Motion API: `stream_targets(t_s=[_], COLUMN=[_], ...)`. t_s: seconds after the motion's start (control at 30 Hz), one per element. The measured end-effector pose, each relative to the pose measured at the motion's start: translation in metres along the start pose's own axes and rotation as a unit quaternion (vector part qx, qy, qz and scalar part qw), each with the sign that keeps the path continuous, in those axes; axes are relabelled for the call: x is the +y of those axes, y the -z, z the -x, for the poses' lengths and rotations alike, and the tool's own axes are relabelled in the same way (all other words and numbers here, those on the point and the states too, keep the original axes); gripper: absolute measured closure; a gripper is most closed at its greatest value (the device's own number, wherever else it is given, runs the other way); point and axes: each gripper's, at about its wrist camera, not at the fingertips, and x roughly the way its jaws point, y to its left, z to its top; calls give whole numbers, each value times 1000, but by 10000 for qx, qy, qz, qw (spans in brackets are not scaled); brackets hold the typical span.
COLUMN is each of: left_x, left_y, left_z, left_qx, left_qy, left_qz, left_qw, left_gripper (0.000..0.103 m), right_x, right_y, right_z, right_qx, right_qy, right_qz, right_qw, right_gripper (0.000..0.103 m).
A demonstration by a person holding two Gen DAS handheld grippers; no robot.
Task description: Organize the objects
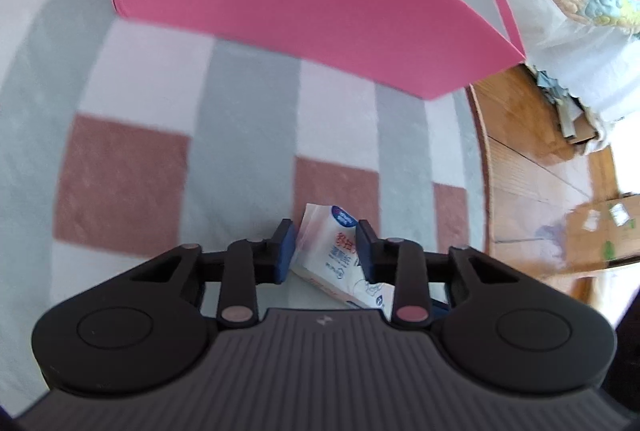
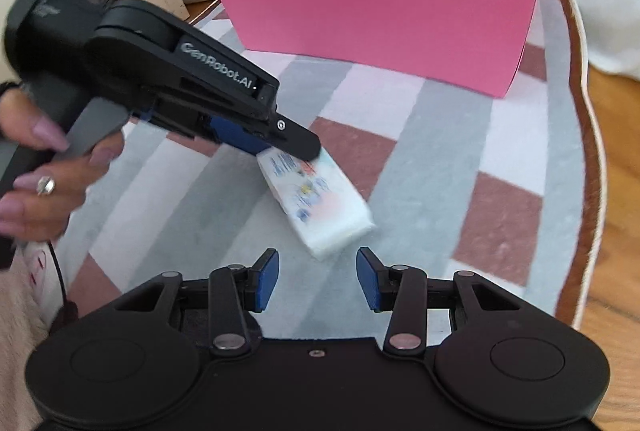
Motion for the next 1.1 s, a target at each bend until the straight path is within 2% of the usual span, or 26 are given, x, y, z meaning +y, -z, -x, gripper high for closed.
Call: stream_targets(t_s=[0.2, 0.3, 0.4, 0.43, 0.5, 0.53, 0.77, 1.1], left_x=[0, 4, 3, 1, -4, -8, -28, -50], left_y=[8, 8, 11, 12, 16, 18, 34, 47], left_z=[-4, -3, -2, -2, 0, 1, 39, 109], left_qx=[268, 268, 184, 161, 88, 59, -372, -1007], left_qy=[87, 98, 66, 36, -69, -109, -159, 70], left_qz=[351, 410, 409, 368, 225, 128, -401, -710], left_qw=[9990, 9988, 9990, 9992, 9997, 9998, 9984, 9924], left_gripper=[73, 73, 73, 73, 73, 73, 73, 73], right_x=[-10, -10, -6, -6, -4, -4, 13, 45], right_y=[3, 1, 4, 4, 4, 4, 2, -11], right_z=[-1, -4, -1, -1, 1, 2, 26, 80], right_qx=[-64, -151, -272, -312, -363, -373, -523, -1067], right_qy=[62, 94, 205, 249, 349, 370, 440, 634], right_qz=[-333, -304, -166, -146, -62, -33, 226, 857], right_qw=[9994, 9994, 9993, 9991, 9987, 9986, 9974, 9886], right_gripper=[48, 46, 46, 50, 58, 59, 58, 56])
